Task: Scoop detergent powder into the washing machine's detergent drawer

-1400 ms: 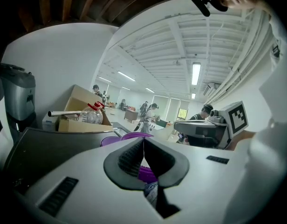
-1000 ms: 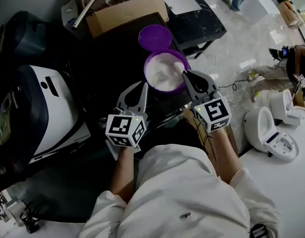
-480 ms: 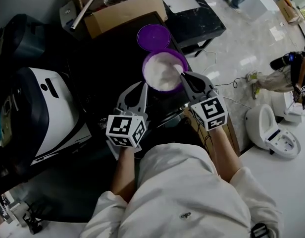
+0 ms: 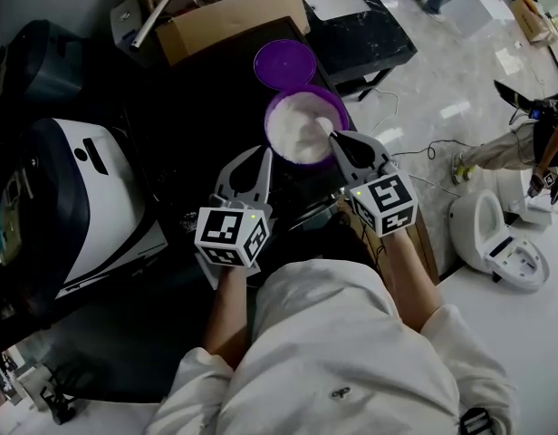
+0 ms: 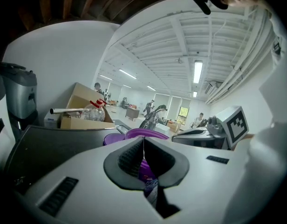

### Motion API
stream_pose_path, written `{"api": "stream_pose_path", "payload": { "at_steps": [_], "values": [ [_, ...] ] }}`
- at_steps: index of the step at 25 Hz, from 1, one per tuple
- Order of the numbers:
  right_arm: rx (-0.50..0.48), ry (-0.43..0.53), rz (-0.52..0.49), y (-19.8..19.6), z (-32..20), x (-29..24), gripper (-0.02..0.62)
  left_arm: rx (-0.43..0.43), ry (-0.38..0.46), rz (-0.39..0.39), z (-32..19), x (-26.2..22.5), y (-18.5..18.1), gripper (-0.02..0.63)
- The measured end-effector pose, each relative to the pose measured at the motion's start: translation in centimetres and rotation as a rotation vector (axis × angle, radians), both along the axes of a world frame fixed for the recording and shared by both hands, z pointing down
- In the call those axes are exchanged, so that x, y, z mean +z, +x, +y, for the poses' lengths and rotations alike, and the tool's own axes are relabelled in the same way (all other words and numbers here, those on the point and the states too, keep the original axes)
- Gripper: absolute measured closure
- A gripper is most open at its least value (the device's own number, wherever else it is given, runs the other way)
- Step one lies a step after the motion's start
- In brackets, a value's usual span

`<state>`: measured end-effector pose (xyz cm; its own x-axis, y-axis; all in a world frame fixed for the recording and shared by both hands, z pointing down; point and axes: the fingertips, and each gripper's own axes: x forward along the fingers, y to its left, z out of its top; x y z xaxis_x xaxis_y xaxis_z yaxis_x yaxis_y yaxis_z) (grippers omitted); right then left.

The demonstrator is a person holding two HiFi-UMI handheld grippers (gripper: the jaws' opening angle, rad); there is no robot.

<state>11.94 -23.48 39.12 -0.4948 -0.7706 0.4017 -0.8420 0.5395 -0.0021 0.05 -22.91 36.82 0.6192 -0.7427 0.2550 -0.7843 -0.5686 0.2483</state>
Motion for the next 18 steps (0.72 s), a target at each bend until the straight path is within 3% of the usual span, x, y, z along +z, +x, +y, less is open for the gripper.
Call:
{"api": "stream_pose_path", "payload": {
  "at_steps": [18],
  "values": [
    [-0.023,-0.043,-0.049,-1.3,0.7,0.7,0.588,0.004,0.002,0.001,0.4,0.0,0.1,0.588]
  ]
}}
